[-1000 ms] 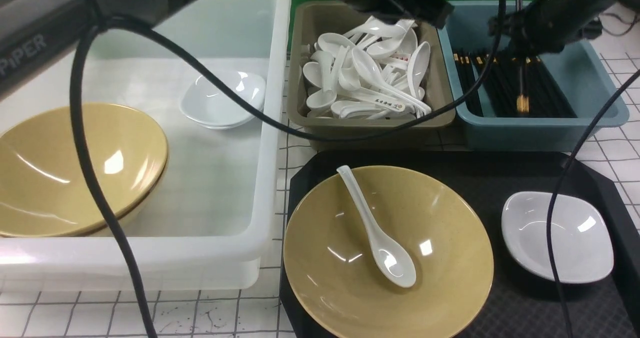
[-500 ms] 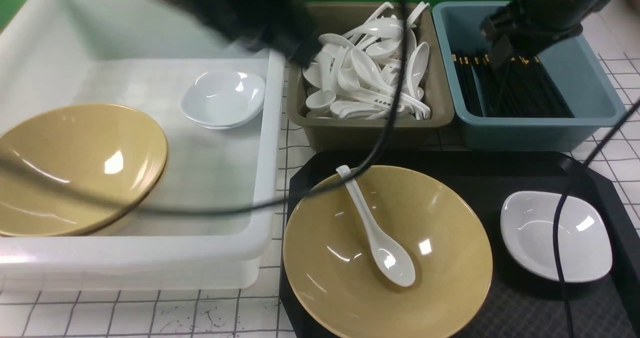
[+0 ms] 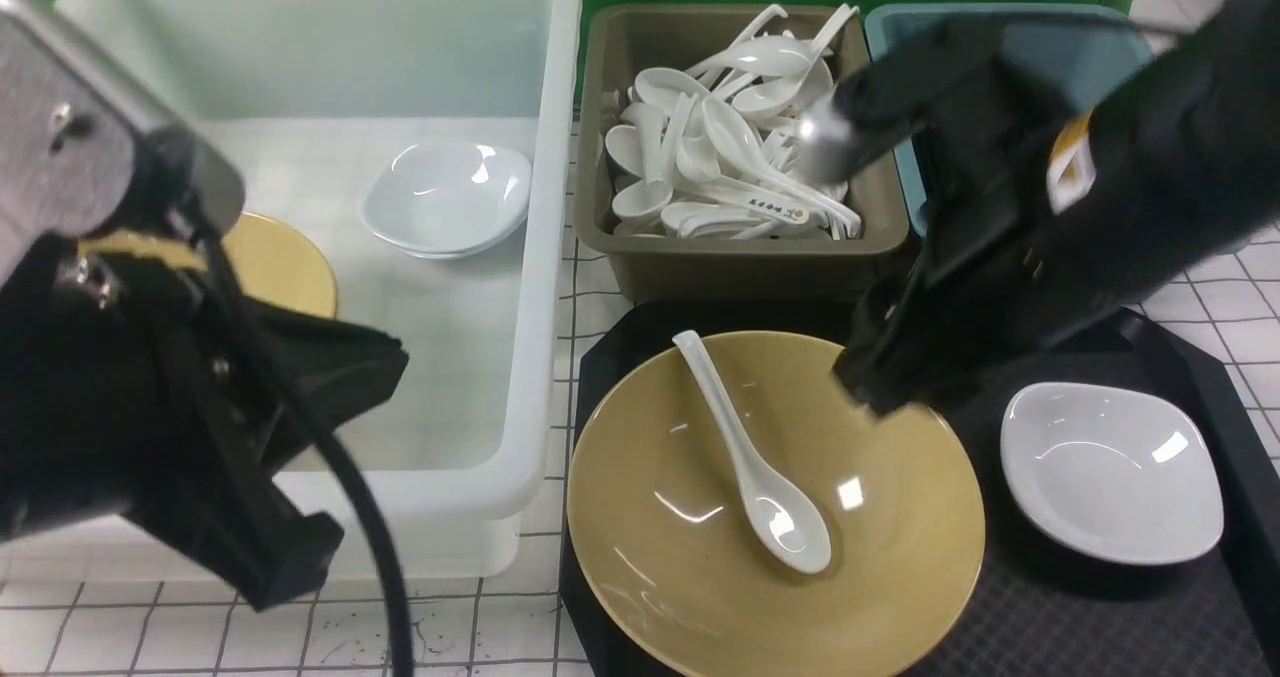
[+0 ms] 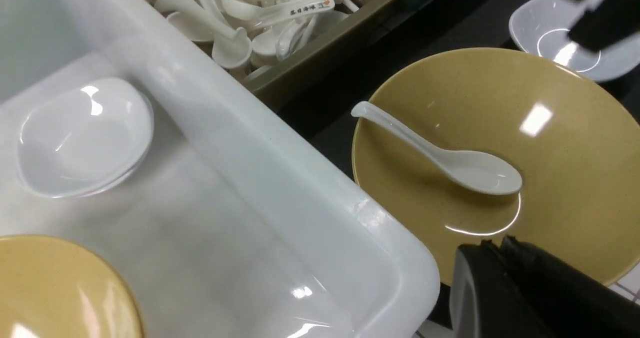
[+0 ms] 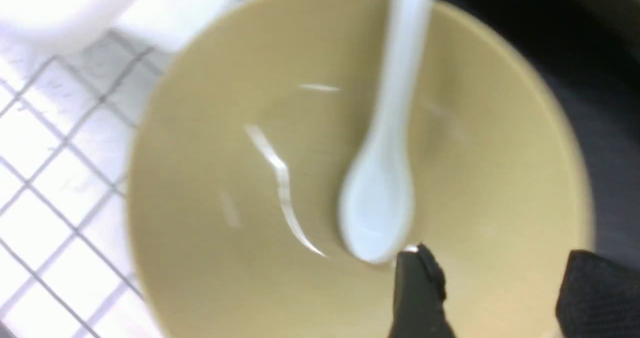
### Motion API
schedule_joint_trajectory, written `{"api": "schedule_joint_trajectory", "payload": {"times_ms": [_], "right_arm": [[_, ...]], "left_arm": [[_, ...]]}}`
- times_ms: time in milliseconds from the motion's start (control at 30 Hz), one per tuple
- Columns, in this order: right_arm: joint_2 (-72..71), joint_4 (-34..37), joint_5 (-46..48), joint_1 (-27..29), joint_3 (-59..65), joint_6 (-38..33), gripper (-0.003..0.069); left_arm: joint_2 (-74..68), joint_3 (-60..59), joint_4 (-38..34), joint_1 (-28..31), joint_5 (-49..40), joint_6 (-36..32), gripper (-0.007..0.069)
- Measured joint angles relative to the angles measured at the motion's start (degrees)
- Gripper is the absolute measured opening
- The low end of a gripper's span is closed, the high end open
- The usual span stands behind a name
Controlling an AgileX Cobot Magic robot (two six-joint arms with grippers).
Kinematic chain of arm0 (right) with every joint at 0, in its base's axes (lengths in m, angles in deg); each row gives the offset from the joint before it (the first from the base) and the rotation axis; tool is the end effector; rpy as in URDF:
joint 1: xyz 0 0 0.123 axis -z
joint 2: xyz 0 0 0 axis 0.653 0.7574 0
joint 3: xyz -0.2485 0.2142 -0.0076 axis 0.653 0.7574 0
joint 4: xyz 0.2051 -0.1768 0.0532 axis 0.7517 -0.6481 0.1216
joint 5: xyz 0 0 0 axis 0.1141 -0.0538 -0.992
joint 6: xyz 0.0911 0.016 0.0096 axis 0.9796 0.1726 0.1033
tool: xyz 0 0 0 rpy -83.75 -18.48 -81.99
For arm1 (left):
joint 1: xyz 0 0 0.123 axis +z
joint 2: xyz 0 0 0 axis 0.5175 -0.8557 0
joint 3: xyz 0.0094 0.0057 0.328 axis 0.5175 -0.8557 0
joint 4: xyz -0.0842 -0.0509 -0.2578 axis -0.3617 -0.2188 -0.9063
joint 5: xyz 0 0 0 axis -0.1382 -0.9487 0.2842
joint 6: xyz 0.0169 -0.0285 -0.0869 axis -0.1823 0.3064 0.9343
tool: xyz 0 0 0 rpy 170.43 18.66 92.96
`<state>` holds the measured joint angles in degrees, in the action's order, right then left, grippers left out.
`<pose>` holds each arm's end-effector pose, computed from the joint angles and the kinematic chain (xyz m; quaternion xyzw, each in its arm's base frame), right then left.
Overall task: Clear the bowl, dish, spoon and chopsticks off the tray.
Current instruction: Use the right arm to grab the soup spoon in the middle
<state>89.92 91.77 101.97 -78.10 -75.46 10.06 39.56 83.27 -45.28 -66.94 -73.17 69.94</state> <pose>0.2478 0.1949 0.3554 -0.3309 0.9046 0.1043 0.2475 0.1176 -0.0887 0.3889 0.3274 0.8167 -0.1335 0.4561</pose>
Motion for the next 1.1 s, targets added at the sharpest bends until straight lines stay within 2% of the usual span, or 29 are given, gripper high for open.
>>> {"api": "schedule_joint_trajectory", "payload": {"times_ms": [167,233,467,700,967,1100], "right_arm": [[2.6,0.3,-11.0,-3.0,4.1,4.4,0.0419],[5.6,0.3,-15.9,-3.1,4.3,4.9,0.0442],[13.2,0.3,-23.1,-3.1,4.3,5.0,0.0549],[19.3,-0.1,-27.6,-3.1,4.3,4.4,0.0559],[21.4,-0.3,-28.6,-3.1,4.3,4.4,0.0477],[21.5,-0.3,-28.8,-3.1,4.3,4.4,0.0267]], "left_arm": [[0.6,-2.2,-0.5,0.0,1.5,1.4,-0.0006],[0.6,-2.7,-0.8,0.0,1.8,1.5,-0.0006],[0.6,-2.9,-0.8,0.0,1.9,1.7,-0.0006],[0.6,-2.9,-0.8,0.0,1.9,1.7,-0.0006],[0.6,-2.9,-0.5,0.0,1.9,1.8,-0.0006],[0.6,-2.9,-0.3,0.0,2.0,1.8,-0.0006]]}}
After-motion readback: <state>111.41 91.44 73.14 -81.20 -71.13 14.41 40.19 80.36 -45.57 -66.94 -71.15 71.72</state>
